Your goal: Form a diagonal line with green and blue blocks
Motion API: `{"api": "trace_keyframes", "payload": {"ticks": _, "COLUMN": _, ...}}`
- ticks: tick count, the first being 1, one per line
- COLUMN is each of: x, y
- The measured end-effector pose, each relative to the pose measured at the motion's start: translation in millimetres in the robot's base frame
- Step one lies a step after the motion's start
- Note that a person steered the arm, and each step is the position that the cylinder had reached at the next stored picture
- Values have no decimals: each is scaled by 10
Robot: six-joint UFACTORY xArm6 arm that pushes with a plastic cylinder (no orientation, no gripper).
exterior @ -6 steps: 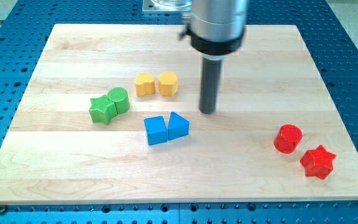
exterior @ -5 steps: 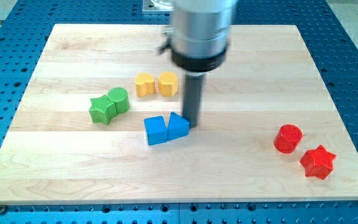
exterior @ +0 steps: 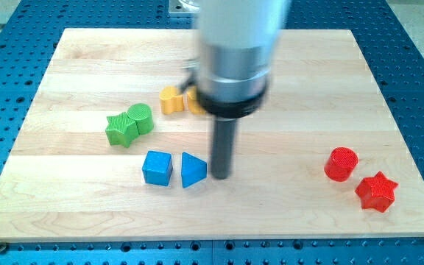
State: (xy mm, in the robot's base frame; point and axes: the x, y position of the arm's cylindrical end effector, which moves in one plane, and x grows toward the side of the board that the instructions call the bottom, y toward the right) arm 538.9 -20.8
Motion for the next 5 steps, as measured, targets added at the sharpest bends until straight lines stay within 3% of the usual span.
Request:
{"api": "trace_keyframes", "payload": {"ticks": 1, "x": 0, "y": -738}}
{"api": "trace_keyframes", "payload": {"ticks": 3, "x": -638, "y": -533}}
{"api": "trace_keyframes", "payload": {"ticks": 4, "x": -983, "y": -876}}
{"api": "trace_keyframes", "payload": {"ticks": 5, "x": -990, "y": -1604}}
